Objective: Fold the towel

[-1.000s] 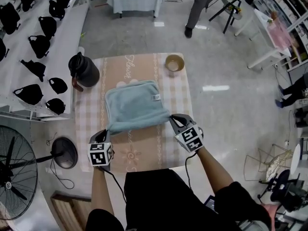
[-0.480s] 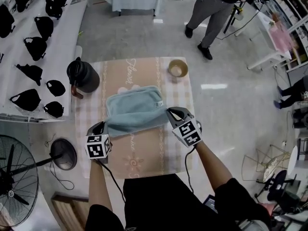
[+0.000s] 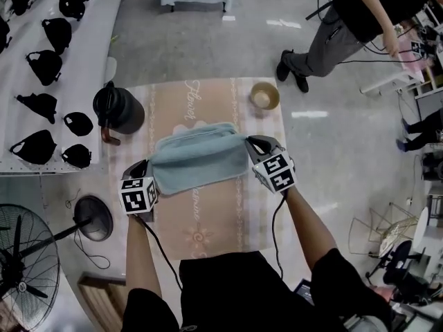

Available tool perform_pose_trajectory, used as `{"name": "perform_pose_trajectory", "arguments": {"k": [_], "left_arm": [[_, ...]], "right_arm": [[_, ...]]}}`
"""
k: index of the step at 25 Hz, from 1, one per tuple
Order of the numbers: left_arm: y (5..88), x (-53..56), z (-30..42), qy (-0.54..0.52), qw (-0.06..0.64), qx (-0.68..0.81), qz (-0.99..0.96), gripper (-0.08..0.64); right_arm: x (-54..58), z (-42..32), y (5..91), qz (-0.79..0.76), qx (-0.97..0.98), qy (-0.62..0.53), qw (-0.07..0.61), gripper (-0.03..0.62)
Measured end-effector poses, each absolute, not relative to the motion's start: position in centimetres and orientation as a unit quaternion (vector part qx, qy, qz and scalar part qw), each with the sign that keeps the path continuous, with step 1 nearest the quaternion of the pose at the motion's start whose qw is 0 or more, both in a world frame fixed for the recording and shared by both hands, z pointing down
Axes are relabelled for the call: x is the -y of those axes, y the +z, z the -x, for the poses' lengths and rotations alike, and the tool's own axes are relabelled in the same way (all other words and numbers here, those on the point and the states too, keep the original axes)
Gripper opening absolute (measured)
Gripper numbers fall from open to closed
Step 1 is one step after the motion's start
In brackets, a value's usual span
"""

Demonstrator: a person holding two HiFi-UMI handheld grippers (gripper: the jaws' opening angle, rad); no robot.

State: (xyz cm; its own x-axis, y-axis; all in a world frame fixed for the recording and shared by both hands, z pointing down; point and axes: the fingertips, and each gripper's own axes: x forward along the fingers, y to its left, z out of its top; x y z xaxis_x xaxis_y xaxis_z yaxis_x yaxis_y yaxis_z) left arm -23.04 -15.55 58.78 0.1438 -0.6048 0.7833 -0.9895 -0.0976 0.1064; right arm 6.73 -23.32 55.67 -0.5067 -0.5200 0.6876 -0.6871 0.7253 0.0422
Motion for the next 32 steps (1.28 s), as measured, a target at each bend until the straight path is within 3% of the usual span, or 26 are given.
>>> {"name": "perform_pose_trajectory", "arguments": {"k": [14,32], "left_arm": [[63.5,20.2,24.9,0.329,0.343,0.565,-0.675,0.028],[65.8,22.0,25.2,0.326,0.353,0.559,-0.675,0.029]], "right_arm": [[27.8,-5.5,60.7,-0.353,0.838,0.146,0.390,0.018],[29.7,-5.1,63.6,-0.360,0.827,0.189,0.388,0.020]]}}
